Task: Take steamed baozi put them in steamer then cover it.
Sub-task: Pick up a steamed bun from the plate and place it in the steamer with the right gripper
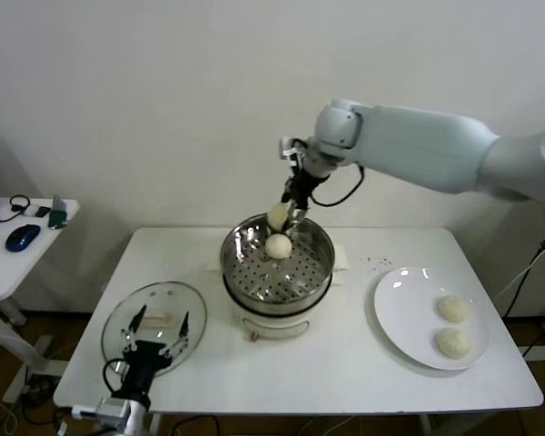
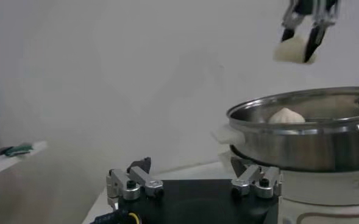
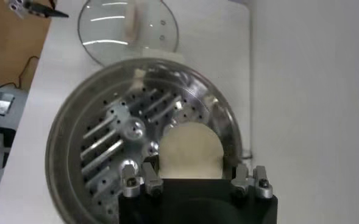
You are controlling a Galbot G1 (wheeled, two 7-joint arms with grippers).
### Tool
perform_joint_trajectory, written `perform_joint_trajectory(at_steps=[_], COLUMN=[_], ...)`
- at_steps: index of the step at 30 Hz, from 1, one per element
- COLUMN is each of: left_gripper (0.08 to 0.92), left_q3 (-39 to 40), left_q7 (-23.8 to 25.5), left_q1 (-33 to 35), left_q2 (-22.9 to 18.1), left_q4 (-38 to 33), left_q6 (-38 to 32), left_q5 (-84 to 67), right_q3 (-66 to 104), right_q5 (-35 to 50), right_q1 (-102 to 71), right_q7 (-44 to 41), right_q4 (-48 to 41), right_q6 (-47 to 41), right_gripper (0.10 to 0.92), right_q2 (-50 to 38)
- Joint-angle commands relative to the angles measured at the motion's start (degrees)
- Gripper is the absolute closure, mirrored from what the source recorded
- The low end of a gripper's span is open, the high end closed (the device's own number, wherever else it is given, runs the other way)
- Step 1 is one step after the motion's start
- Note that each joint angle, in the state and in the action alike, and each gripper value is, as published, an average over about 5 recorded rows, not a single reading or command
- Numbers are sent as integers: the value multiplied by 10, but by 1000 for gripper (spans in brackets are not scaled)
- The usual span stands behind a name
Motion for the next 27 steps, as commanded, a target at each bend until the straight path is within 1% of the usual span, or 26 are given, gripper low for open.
perform_joint_trajectory(at_steps=[1,9,22,24,27], left_gripper=[177,177,177,177,177], left_q3=[0,-17,-27,-27,-28], left_q7=[-1,0,9,9,9], left_q1=[3,-3,-15,-17,-22], left_q2=[0,3,3,2,2], left_q4=[3,10,16,18,21], left_q6=[-1,-3,-5,-5,-4], left_q5=[2,-8,-5,-5,-5], right_q3=[-7,-12,-17,-17,-16], right_q5=[12,-9,-58,-63,-64], right_q1=[-39,-79,-114,-117,-119], right_q7=[11,16,-7,-7,-8], right_q4=[-14,-24,-73,-78,-84], right_q6=[-11,-11,15,17,17], right_gripper=[355,355,352,330,260], right_q2=[69,74,98,100,102])
